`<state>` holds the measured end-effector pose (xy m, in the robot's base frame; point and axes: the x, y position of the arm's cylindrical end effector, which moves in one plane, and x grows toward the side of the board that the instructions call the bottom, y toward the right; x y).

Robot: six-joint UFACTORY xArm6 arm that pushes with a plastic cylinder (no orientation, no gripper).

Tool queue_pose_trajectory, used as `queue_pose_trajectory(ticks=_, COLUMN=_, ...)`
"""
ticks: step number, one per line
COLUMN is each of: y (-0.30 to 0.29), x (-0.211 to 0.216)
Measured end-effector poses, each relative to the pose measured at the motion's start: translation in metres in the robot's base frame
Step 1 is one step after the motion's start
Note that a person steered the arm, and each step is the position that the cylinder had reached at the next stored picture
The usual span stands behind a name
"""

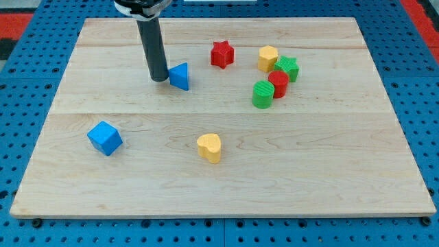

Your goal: Push blue triangle to the red star

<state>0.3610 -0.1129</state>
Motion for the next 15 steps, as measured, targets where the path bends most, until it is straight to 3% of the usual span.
queue_pose_trajectory(ticks=3, y=0.010, x=0.037)
queue_pose_trajectory(ticks=7, y=0.047, x=0.001)
queue_pose_trajectory(ticks=10, y=0.104, x=-0.002)
queue_pose_trajectory(ticks=15, y=0.042, x=0.008)
